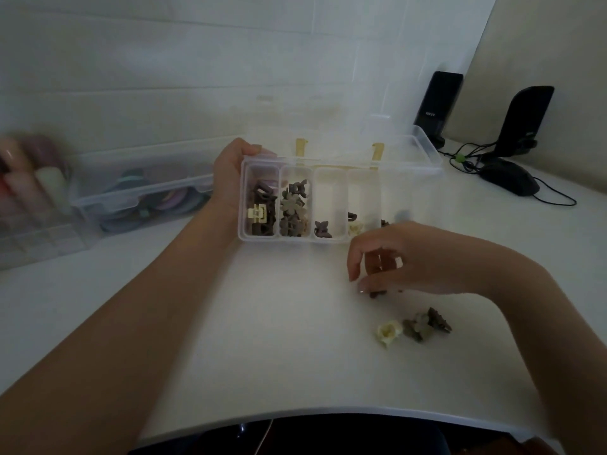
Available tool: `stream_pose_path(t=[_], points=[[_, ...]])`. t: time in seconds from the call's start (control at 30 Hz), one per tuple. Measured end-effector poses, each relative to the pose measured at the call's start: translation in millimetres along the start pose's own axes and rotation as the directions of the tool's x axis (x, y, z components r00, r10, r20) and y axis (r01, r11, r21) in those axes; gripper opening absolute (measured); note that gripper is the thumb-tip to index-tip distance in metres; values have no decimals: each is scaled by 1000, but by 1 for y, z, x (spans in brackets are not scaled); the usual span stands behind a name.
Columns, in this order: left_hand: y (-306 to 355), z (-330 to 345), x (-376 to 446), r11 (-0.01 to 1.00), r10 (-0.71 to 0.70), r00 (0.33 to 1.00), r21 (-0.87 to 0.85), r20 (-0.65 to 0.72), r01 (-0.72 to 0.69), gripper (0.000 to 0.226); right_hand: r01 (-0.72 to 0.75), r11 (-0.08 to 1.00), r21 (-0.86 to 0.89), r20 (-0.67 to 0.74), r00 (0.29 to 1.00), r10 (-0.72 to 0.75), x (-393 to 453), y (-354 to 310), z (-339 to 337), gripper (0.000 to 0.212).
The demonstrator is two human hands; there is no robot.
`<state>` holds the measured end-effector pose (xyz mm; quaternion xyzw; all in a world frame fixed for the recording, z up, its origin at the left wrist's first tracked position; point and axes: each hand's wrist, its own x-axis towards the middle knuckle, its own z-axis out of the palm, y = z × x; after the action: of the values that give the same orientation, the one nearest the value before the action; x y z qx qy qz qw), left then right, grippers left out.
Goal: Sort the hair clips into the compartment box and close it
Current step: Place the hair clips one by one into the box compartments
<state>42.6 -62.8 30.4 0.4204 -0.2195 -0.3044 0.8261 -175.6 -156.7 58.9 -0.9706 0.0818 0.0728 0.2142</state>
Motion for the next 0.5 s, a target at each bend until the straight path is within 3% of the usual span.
stream_pose_path(t=[0.2,0.3,0.37,0.43,0.5], points=[[-4,6,-4,1000,-15,999,10,34,15,24,215,939,268,-250,957,-148,0,-3,-3,4],[-11,11,-8,999,-30,997,-12,74,31,17,308,913,269,-484,862,-148,3,-1,-3,8],[-15,16,-10,998,-56,995,-17,79,58,27,342,911,228,-614,777,-138,7,0,-1,12],[-20,20,-12,997,-73,993,29,93,71,40,352,917,188,-706,698,-123,11,1,3,14],[-23,26,-13,995,-86,990,50,110,81,34,348,928,136,-765,632,-125,13,2,6,16]])
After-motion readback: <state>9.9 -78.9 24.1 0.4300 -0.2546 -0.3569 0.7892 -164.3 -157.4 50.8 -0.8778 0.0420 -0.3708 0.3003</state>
